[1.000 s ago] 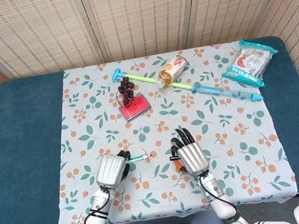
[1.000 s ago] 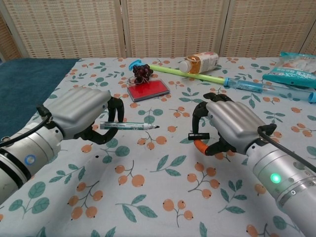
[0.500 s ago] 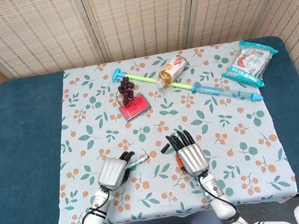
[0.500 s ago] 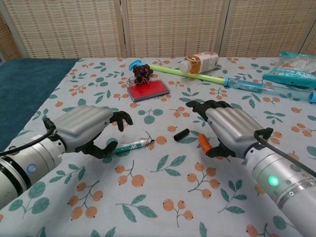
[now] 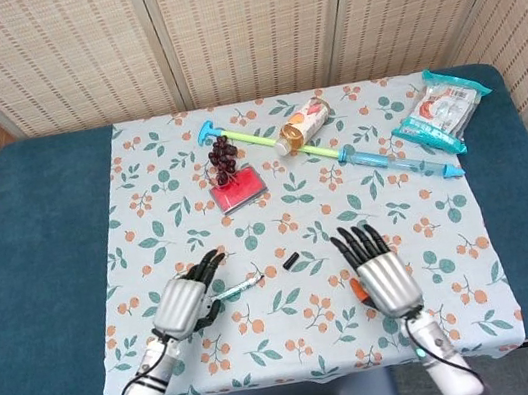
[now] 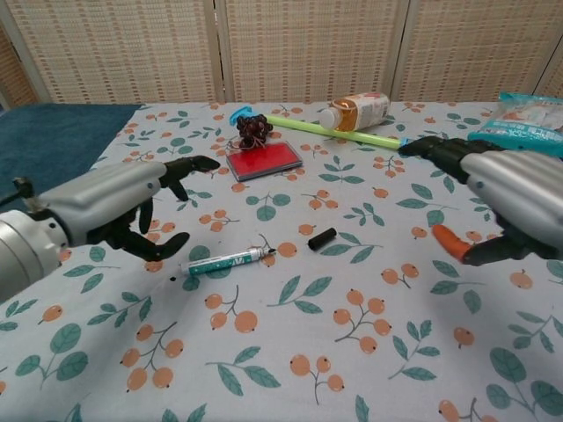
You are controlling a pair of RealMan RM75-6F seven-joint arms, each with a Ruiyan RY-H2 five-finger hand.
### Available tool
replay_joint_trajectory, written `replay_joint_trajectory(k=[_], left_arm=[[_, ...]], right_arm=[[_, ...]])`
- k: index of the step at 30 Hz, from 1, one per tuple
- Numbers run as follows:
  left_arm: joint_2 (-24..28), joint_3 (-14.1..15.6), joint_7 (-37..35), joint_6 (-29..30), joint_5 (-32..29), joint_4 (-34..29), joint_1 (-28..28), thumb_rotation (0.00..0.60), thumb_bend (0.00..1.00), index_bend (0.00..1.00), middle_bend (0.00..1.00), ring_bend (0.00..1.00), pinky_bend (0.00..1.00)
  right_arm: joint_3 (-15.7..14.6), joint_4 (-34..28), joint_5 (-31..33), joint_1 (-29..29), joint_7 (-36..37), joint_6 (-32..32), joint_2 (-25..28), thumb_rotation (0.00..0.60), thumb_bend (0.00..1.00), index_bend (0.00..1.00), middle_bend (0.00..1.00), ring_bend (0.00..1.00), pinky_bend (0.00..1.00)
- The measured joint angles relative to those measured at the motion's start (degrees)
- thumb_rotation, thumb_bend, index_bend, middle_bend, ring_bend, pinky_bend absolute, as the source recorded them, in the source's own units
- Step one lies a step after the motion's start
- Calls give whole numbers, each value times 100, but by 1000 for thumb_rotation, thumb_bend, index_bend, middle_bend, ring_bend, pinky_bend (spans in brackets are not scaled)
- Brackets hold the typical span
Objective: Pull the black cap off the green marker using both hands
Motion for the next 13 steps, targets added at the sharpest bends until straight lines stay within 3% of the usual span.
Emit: replay_joint_trajectory(k=[5, 9, 13], left_arm=[[1153, 503, -1138, 1007, 881, -279, 786, 600, 422, 5, 0, 0, 103], [1417, 708, -1619, 2120, 1093, 16, 1544, 600, 403, 7, 0, 0, 99], [1645, 811, -2309, 2586, 1199, 273, 1907, 600, 404, 0, 0, 0, 99]], right_arm=[[-498, -360, -446, -801, 335, 1160, 1482, 600, 306, 0, 0, 0, 0], [-602, -131, -513, -1347, 1181, 2101, 1878, 600, 270, 0, 0, 0, 0], [-627, 23, -546, -1727, 1880, 2276, 2315, 600, 252, 0, 0, 0, 0]])
